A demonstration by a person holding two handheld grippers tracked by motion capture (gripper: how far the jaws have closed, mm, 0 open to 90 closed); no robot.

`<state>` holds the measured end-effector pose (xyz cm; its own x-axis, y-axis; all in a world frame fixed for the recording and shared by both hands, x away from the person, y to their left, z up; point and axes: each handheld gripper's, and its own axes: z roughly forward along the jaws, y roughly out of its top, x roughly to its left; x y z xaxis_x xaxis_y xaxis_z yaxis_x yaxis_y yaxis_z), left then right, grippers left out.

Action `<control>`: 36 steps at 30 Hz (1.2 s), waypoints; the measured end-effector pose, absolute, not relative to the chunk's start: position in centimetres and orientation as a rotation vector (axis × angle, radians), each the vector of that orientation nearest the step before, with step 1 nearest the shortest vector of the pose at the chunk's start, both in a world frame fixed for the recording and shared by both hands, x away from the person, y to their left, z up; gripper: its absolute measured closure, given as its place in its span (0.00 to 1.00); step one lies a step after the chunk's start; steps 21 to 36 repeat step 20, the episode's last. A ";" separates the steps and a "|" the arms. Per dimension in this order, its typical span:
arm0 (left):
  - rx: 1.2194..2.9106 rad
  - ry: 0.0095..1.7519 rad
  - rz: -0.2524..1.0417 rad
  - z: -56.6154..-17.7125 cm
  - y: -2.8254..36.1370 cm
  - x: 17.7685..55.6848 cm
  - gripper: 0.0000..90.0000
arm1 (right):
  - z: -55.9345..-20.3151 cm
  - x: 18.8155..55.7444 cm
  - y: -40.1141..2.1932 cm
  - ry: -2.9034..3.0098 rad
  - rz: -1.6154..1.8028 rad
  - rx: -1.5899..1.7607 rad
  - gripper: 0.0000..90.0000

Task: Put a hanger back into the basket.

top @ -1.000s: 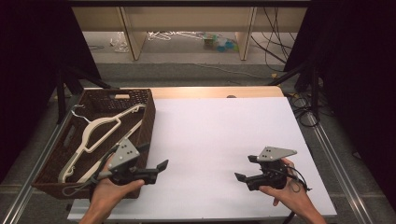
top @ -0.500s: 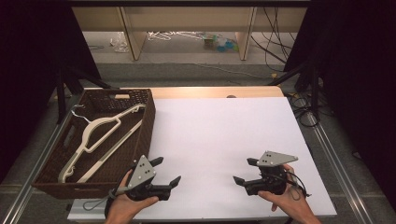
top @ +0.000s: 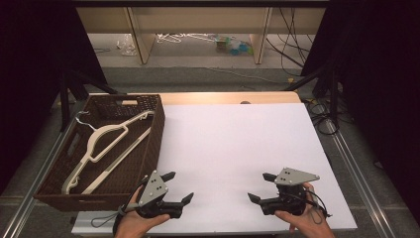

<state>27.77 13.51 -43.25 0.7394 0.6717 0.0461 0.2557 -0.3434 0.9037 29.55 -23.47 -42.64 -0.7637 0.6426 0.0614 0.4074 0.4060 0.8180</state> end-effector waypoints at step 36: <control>1.932 0.709 0.498 -43.6 13.5 27.9 0.20 | -43.1 29.7 -23.3 2.425 1.269 0.918 0.21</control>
